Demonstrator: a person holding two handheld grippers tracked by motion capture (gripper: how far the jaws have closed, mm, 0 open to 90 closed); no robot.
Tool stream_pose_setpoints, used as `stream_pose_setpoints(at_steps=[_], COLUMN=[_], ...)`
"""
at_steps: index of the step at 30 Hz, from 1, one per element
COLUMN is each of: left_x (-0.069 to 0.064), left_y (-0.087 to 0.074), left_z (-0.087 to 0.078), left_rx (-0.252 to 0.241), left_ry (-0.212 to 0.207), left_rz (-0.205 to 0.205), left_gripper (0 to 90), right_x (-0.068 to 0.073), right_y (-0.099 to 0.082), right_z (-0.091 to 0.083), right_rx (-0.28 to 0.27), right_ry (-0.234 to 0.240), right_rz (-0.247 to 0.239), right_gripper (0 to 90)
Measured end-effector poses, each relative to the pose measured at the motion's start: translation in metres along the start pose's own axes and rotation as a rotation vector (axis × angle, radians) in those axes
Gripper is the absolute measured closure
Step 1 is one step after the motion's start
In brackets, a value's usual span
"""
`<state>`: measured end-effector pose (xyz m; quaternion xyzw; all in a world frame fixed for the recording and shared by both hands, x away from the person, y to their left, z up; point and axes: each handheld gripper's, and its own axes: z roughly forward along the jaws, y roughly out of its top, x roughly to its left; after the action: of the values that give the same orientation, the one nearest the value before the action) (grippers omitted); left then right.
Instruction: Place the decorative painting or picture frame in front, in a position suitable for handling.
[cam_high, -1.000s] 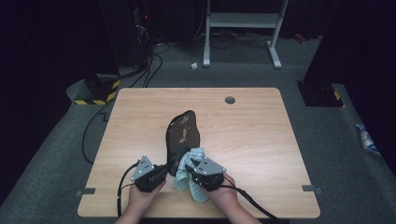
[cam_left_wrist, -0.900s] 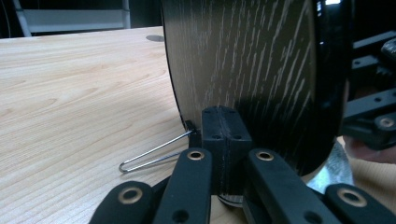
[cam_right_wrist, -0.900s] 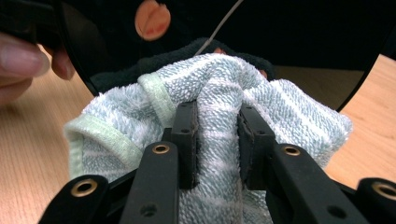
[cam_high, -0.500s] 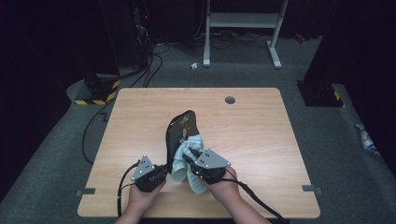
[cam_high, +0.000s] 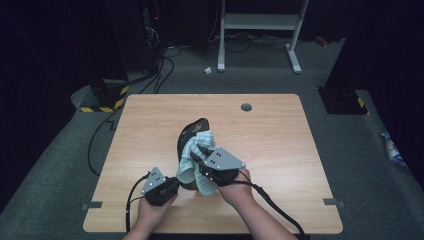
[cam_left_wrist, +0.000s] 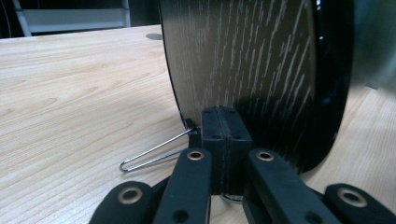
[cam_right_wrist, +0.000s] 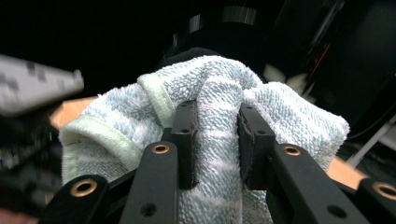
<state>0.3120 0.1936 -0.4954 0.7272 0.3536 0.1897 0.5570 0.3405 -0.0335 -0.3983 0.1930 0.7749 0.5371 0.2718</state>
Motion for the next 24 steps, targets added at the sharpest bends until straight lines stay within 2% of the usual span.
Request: stream_pose_setpoints(at_steps=[4, 9, 12, 16, 24], left_x=[0.0, -0.001, -0.001, -0.004, -0.005], left_y=[0.0, 0.001, 0.001, 0.001, 0.001], left_z=[0.0, 0.0, 0.0, 0.001, 0.002], left_rx=[0.001, 0.002, 0.002, 0.005, 0.014], left_ry=[0.001, 0.0, 0.005, 0.002, -0.004], left_rz=[0.002, 0.005, 0.013, 0.027, 0.048], left_gripper=[89.7, 89.7, 89.8, 89.9, 90.0], right_x=[0.005, 0.017, 0.023, 0.022, 0.01], right_y=[-0.031, -0.081, -0.099, -0.091, -0.033], right_z=[0.004, 0.008, 0.01, 0.008, -0.005], right_rx=[0.067, 0.172, 0.21, 0.2, 0.062], right_ry=[0.008, 0.024, 0.032, 0.023, -0.005], right_rz=[0.021, 0.056, 0.063, 0.044, -0.007], right_gripper=[70.8, 70.9, 71.0, 71.0, 70.9])
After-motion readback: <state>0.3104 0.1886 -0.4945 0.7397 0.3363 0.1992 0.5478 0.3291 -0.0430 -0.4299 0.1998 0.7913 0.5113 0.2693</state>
